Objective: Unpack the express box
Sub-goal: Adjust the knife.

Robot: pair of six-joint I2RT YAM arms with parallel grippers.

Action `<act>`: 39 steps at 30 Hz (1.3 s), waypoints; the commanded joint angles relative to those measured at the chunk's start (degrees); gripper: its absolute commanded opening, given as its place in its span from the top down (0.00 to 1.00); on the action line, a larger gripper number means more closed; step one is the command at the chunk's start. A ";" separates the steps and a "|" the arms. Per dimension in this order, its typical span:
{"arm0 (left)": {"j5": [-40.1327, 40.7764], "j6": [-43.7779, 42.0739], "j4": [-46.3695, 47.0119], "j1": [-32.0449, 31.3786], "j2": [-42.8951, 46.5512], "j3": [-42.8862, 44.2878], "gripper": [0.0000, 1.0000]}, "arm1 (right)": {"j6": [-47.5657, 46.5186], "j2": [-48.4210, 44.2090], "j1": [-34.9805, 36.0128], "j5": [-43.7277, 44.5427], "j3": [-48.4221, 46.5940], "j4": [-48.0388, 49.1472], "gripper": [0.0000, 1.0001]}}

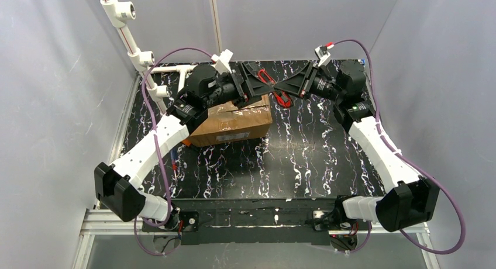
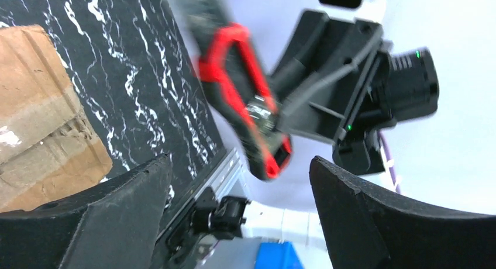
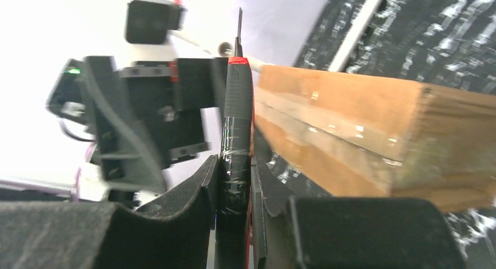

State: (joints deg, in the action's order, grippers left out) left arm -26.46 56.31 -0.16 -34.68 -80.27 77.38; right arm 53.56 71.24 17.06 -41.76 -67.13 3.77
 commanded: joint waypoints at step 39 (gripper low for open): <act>15.78 16.07 48.30 1.33 5.54 -14.93 1.00 | 8.40 -6.68 12.37 13.87 2.71 12.23 0.16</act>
State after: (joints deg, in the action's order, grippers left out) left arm -18.63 74.48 41.82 -33.39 -78.98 64.62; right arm 65.73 67.46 25.82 -36.56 -64.36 18.87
